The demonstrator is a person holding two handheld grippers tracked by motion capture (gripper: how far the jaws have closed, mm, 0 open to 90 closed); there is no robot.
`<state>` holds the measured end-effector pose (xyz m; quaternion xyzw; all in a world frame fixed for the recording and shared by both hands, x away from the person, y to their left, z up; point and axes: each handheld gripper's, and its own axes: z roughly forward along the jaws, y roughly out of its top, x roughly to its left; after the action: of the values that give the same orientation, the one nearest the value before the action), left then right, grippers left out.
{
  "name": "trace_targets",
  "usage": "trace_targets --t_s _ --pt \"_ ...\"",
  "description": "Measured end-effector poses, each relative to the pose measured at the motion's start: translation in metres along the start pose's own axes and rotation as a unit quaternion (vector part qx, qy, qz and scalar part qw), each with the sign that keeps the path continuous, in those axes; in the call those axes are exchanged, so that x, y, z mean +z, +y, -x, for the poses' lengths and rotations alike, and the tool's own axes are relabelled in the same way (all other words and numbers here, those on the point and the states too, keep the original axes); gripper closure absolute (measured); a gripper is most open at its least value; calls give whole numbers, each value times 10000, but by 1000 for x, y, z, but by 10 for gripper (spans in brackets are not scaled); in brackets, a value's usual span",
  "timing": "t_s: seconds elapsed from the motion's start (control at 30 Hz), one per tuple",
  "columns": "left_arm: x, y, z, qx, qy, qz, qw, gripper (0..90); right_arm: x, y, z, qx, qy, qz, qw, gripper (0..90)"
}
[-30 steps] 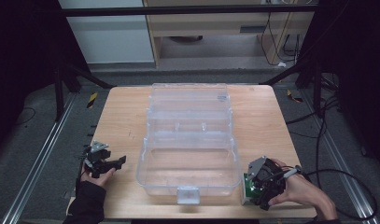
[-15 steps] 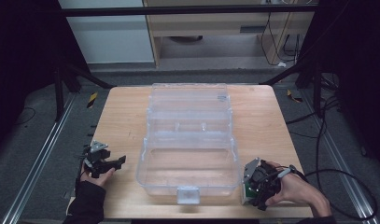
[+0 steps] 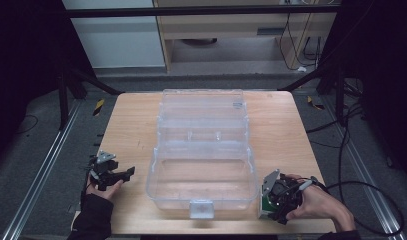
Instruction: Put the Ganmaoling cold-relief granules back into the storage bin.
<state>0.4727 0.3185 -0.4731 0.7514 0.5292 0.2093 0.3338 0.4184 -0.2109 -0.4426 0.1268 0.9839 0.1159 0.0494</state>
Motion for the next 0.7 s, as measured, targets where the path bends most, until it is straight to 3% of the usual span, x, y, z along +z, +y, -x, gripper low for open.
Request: trace_targets --t_s 0.47,0.7 --pt "0 0 0 -14 1 1 10000 274 -7 -4 -1 68 66 117 9999 162" --pt "1 0 0 8 -11 -36 10000 274 -24 -8 -3 146 19 202 9997 162"
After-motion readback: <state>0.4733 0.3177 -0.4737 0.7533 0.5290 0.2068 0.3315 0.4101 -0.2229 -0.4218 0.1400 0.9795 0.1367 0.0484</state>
